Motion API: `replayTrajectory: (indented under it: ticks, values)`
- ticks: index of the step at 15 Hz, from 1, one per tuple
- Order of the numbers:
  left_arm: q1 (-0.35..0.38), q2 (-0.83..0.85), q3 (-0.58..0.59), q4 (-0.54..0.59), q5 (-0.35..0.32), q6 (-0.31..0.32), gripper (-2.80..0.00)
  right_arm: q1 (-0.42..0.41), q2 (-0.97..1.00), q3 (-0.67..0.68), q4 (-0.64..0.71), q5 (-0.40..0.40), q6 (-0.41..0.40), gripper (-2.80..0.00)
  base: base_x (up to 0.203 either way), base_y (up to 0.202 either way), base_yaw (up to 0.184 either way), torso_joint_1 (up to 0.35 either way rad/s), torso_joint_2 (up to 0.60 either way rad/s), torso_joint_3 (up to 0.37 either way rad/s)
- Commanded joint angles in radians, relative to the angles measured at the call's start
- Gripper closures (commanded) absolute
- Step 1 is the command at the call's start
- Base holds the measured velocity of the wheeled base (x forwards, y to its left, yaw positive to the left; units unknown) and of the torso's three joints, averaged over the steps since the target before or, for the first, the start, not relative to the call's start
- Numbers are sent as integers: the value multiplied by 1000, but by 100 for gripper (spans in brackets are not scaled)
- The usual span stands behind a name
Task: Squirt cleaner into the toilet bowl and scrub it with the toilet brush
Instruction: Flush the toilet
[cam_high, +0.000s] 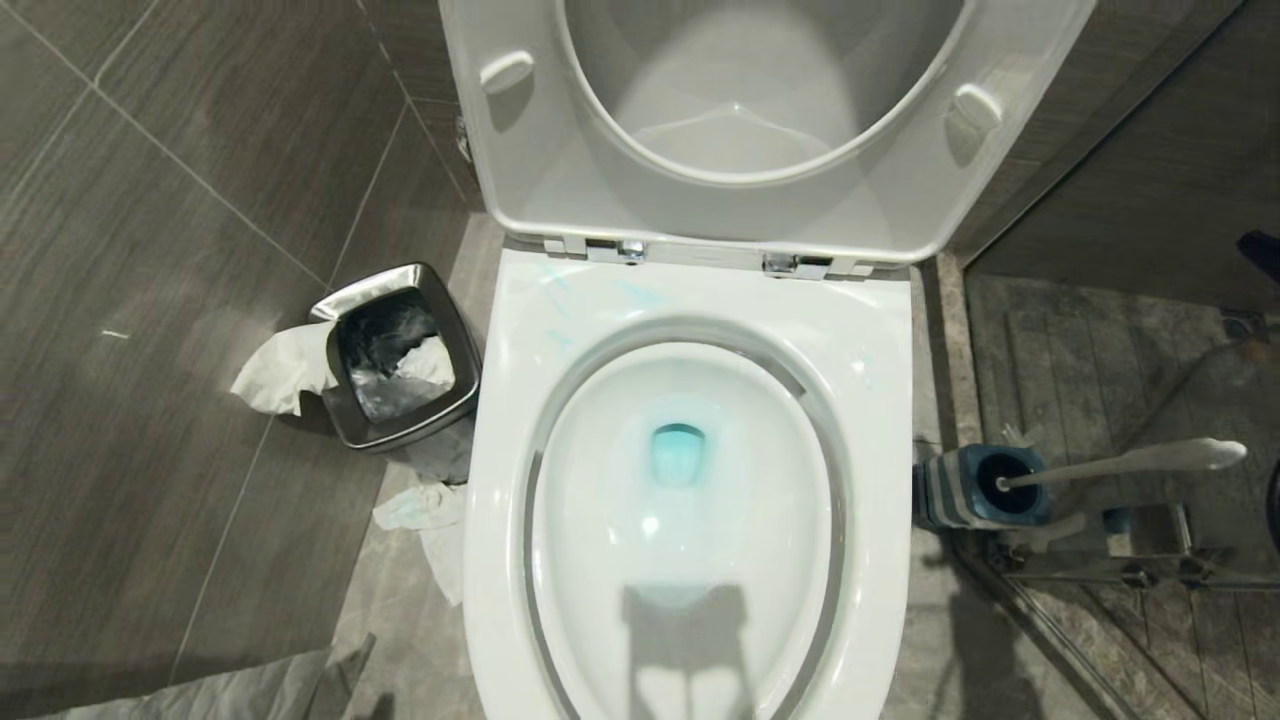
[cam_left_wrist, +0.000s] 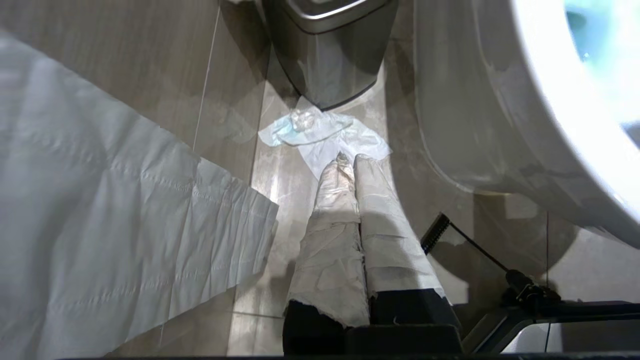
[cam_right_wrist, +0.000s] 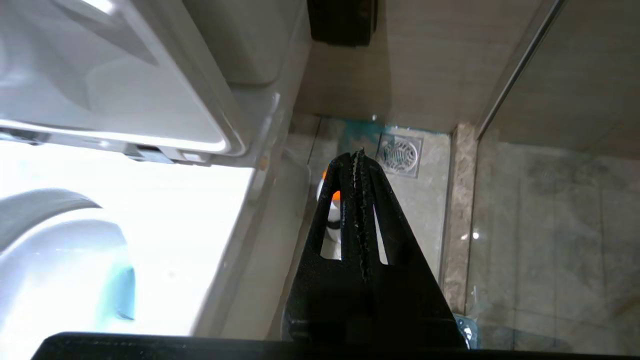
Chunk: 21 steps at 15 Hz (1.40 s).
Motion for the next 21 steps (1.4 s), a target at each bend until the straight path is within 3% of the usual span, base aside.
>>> replayTrajectory:
  ticks: [1,7,10,12,15,18,21]
  values:
    - [0,1,2,0,0,0,0,0,-6,0,-5,2,2,0,0,0,0,-2,2,198]
    - [0,1,2,0,0,0,0,0,-62,18,118,-3,0,0,0,0,0,2,3,191]
    - [0,1,2,2,2,-8,0,-4,-91,61,157,-9,-46,0,0,0,0,4,-1,38]
    - [0,1,2,1,3,-14,0,-8,-162,65,269,-11,-76,0,0,0,0,0,0,0]
    - [0,1,2,1,3,-14,0,-85,-258,40,487,-51,-152,0,0,0,0,0,0,0]
    - [0,1,2,1,3,-14,0,-96,-365,41,562,-53,-165,0,0,0,0,0,0,0]
    - [0,1,2,1,3,-14,0,-87,-528,53,719,-15,-160,0,0,0,0,0,0,0]
